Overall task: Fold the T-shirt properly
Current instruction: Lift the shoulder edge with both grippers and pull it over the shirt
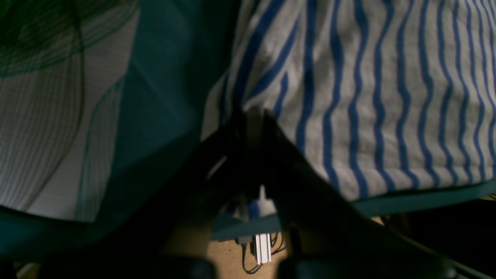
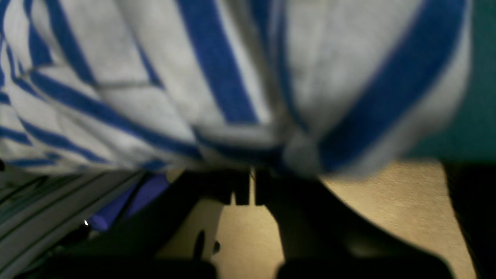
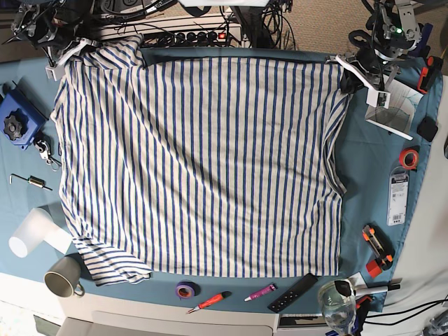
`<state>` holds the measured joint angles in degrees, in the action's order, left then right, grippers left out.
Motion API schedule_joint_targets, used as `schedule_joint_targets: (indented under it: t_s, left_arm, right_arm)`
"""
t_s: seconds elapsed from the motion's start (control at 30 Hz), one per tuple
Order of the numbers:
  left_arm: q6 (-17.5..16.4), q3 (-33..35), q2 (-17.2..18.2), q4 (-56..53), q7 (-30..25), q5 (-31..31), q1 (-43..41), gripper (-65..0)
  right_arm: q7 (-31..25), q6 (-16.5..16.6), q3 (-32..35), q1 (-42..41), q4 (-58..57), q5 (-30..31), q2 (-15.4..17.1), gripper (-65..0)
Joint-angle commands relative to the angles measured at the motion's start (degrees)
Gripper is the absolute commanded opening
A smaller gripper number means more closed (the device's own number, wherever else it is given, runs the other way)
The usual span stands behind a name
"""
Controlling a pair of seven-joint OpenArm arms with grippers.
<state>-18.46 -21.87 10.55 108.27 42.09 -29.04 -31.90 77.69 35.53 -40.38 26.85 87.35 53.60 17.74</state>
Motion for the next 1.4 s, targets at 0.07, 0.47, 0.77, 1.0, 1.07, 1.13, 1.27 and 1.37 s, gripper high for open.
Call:
schedule_joint_targets:
  t_s: [0.07,0.47,0.77,1.0,1.07,1.13,1.27,1.37]
  left_arm:
    - [-1.1,0.7,-0.3,-0.6,6.0,0.2,-1.3,-65.0]
    - [-1.1,0.7,-0.3,-0.6,5.9,0.2,-1.2,-65.0]
    - [-1.1,0.7,-0.3,2.1,6.0,0.2,-1.3,-65.0]
    - [-1.0,0.7,-0.3,6.9,7.7,0.2,-1.3,-65.0]
    - [-0.8,0.7,-0.3,8.4,8.2,0.2,-1.3,-65.0]
    - [-0.6,0.7,-0.3,10.4,8.1,0.3,-1.4,-65.0]
    - [-0.6,0.7,-0.3,14.5,8.5,0.3,-1.4,-65.0]
    - [-0.7,0.7,-0.3,16.9,8.6,1.1,-1.7,-65.0]
  right_arm:
    - [-4.9,0.9,-5.5,-1.3,7.0,10.5,2.1,-65.0]
    - [1.6,0.9,-19.7,-1.0,18.2,18.0,2.1,-65.0]
    - [1.1,0.9,-19.7,-1.0,18.2,18.0,2.1,-65.0]
    - [-0.6,0.9,-19.7,-1.0,18.2,17.9,2.1,-65.0]
    - [-1.7,0.9,-19.7,-1.0,18.2,17.1,2.1,-65.0]
    - [-2.8,0.9,-19.7,-1.2,18.2,15.9,2.1,-65.0]
    - [-3.8,0.9,-19.7,-2.3,18.2,14.5,2.1,-65.0]
    - [-4.0,0.9,-19.7,-3.6,18.2,14.2,2.1,-65.0]
